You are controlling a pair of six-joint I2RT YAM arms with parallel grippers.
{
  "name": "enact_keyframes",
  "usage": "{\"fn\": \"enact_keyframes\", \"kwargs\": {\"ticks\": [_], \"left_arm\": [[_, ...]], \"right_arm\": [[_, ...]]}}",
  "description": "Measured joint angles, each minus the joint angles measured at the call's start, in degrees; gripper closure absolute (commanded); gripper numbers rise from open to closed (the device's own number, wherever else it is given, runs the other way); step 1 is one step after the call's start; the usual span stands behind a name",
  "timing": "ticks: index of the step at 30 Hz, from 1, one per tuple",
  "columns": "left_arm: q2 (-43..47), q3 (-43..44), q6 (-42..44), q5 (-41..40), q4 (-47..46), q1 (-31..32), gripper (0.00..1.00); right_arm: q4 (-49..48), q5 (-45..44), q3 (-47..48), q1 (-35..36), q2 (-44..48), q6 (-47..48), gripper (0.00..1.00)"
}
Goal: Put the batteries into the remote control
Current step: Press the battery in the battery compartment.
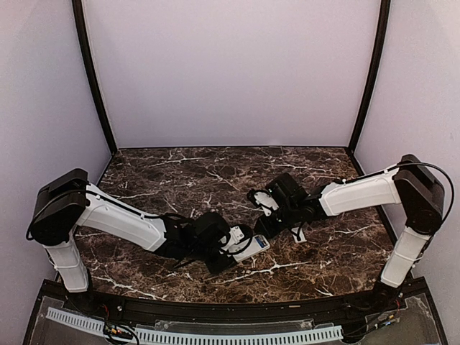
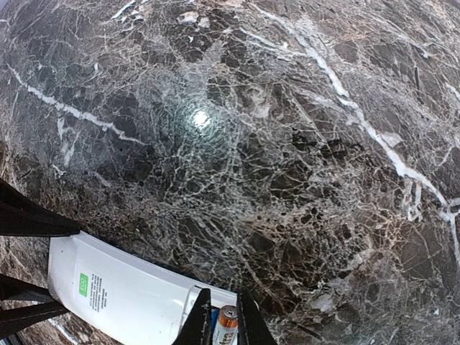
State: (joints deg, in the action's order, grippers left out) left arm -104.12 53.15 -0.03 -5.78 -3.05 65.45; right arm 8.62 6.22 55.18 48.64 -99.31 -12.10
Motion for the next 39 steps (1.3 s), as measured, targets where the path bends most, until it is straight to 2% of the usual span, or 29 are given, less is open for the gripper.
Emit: {"fn": "enact_keyframes", "kwargs": {"ticks": [19, 39], "left_arm": [[-0.24, 0.26, 0.35, 0.22, -0.07, -0.04, 1.0], [-0.37, 0.35, 0.39, 0.35, -0.07, -0.09, 1.0]], "right_arm": [[-1.81, 0.87, -1.68, 0.0, -0.02, -1.11, 1.0], [-7.98, 1.7, -8.31, 0.0, 2.34, -4.7, 1.0]]}}
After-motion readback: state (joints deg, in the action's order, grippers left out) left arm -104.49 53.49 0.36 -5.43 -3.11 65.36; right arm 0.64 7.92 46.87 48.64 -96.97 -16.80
